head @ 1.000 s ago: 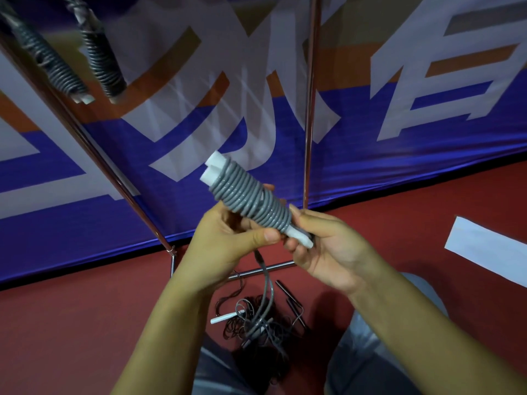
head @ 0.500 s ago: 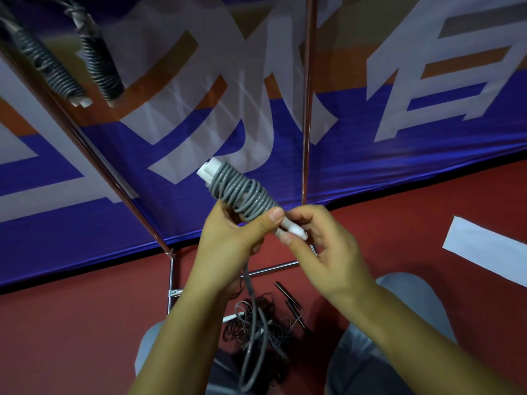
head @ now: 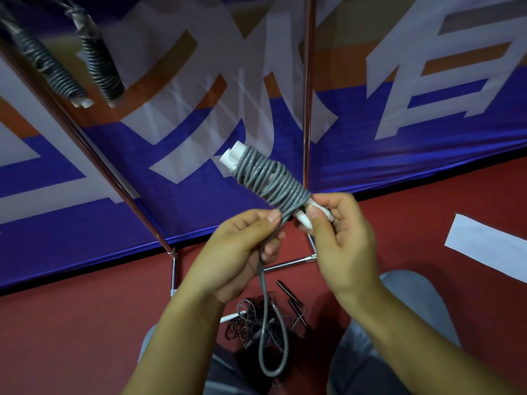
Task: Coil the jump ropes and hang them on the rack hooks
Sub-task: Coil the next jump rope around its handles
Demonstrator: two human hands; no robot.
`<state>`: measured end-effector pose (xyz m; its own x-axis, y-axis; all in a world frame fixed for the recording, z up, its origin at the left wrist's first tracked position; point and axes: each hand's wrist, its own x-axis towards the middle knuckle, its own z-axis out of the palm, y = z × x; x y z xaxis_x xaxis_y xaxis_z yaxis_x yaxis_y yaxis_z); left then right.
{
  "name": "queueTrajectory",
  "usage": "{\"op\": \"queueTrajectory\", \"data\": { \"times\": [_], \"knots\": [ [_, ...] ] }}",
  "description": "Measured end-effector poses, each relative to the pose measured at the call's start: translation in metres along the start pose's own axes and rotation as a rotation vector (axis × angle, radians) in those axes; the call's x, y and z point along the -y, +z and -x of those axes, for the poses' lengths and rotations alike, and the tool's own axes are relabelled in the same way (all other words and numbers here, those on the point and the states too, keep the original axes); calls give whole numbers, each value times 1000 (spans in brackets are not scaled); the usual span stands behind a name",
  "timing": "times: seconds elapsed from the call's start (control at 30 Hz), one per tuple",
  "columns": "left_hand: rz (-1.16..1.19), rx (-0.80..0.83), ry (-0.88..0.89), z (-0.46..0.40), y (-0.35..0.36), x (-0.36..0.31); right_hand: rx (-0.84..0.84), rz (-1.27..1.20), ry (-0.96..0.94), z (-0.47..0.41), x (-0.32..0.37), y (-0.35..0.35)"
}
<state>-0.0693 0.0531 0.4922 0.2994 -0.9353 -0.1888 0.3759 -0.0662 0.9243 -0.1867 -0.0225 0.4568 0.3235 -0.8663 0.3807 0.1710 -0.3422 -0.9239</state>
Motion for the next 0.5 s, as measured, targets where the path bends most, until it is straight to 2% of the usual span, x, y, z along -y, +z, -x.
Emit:
{"op": "queueTrajectory", "data": {
  "times": [0.2, 0.3, 0.4, 0.5],
  "knots": [
    [19, 105, -192, -2, 0, -2, -22, 43, -76, -12, 5, -2],
    [91, 214, -242, -2, -3, -1, 23, 81, -121, -14, 7, -3],
    [153, 322, -194, -3, -8, 1, 26, 62, -118, -11, 6, -3],
    [93, 296, -93, -4, -10, 5, 20, 48, -100, -12, 7, -4]
  ]
}}
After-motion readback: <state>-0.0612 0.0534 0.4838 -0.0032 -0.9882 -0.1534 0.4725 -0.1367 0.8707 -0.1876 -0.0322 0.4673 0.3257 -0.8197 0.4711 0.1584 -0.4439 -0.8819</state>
